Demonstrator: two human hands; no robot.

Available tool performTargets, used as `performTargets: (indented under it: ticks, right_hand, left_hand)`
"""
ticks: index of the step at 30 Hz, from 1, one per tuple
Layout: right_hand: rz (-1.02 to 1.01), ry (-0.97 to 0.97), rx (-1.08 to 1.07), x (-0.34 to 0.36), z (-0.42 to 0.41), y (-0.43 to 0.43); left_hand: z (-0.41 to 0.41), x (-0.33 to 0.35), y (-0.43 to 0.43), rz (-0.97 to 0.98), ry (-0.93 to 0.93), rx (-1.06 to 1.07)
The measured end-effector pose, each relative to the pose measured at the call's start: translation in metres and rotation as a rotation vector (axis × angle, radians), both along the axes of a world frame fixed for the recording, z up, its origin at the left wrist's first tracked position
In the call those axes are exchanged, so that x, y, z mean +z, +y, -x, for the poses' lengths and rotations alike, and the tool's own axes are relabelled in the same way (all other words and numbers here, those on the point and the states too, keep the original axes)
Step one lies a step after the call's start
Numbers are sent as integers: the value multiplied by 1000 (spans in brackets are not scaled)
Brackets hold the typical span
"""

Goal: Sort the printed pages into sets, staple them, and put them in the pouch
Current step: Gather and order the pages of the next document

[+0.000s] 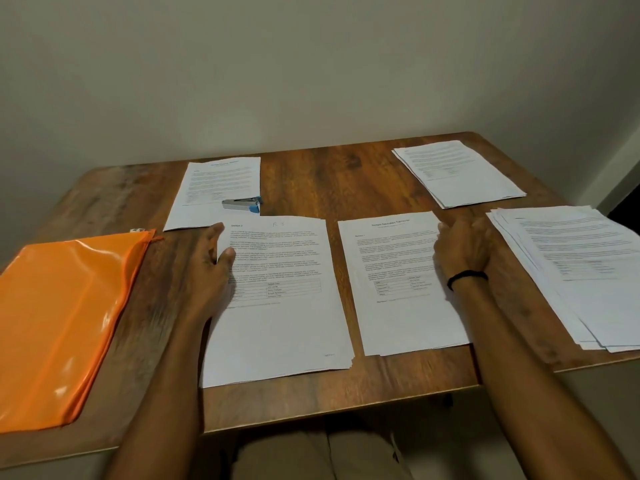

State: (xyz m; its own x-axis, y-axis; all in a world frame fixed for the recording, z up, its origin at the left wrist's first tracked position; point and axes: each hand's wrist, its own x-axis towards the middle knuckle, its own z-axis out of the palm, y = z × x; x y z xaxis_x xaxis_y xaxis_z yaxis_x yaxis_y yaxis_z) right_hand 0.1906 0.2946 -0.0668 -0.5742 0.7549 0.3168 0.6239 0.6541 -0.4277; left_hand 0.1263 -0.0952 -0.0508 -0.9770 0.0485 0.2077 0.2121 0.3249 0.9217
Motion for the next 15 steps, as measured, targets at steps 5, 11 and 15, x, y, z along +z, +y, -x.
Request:
performTargets:
  ticks: [5,11,15]
  right_hand:
    - [-4,-173,212,-20,-2,-26]
    - [35,51,216,-1,1,-61]
    - [549,186,484,13,17,-123]
  left_hand:
    - [6,-6,-4,-17,-10,-17]
    - [6,-5,-2,-115,-20,-37]
    - [7,-8,-3,-212,-55,-78]
